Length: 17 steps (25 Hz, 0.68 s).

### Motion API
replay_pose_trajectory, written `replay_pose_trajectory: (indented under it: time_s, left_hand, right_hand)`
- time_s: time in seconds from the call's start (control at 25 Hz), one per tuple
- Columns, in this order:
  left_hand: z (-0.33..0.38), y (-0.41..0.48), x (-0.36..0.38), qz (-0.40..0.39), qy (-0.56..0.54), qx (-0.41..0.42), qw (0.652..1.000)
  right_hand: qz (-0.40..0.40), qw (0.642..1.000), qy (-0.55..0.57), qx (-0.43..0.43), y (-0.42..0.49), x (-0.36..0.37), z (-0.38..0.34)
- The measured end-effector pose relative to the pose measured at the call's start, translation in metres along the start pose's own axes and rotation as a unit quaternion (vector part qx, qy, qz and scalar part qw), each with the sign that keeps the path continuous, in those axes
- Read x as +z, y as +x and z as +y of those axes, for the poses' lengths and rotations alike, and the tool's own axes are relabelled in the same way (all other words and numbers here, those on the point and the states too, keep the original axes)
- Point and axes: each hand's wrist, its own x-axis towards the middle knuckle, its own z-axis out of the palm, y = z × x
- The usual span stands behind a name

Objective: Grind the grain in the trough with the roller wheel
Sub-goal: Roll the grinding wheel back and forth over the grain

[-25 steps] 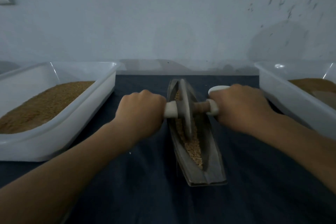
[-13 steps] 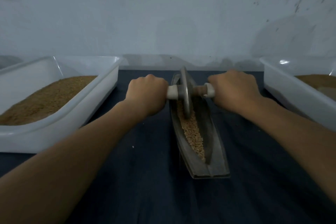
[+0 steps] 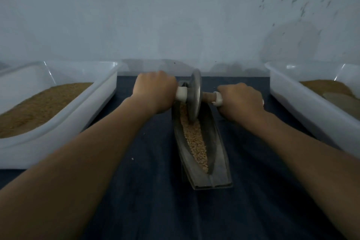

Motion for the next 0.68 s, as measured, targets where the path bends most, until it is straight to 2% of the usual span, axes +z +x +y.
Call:
replay_pose_trajectory:
  time_s: [0.08,0.16,0.24,0.28,0.36,0.48,0.56,0.6,0.68]
  left_hand:
    - [-0.001,-0.014,-0.005,0.016,0.011,0.024,1.0]
    - [-0.003,-0.054,0.001,0.079,-0.002,0.054,0.995]
    - [-0.007,-0.086,-0.002,0.148,-0.03,0.081,0.985]
    - [-0.009,-0.083,-0.001,0.159,-0.039,0.077,0.984]
    - [-0.007,-0.072,0.003,0.106,-0.013,0.042,0.993]
    - [-0.004,-0.02,0.01,0.031,-0.011,-0.016,0.999]
    - [-0.004,-0.003,0.008,-0.019,-0.031,-0.022,0.999]
    - [-0.005,-0.009,0.008,-0.015,-0.027,-0.012,0.999]
    - [-0.005,-0.041,0.009,0.05,-0.023,0.017,0.998]
  right_hand:
    - [0.012,0.999,-0.023,-0.036,-0.016,-0.004,0.009]
    - [0.086,0.988,-0.067,-0.113,-0.048,-0.007,0.022]
    - [0.133,0.978,-0.037,-0.155,-0.073,-0.015,0.03]
    - [0.146,0.975,-0.026,-0.164,-0.073,-0.016,0.033]
    - [0.133,0.981,-0.052,-0.132,-0.056,-0.013,0.024]
    - [0.031,0.998,-0.05,-0.025,-0.006,-0.009,0.002]
    - [-0.024,0.999,-0.037,-0.017,0.01,-0.01,0.0]
    - [-0.028,0.999,-0.038,-0.027,0.005,-0.012,0.004]
    - [0.048,0.994,-0.053,-0.082,-0.025,-0.011,0.016]
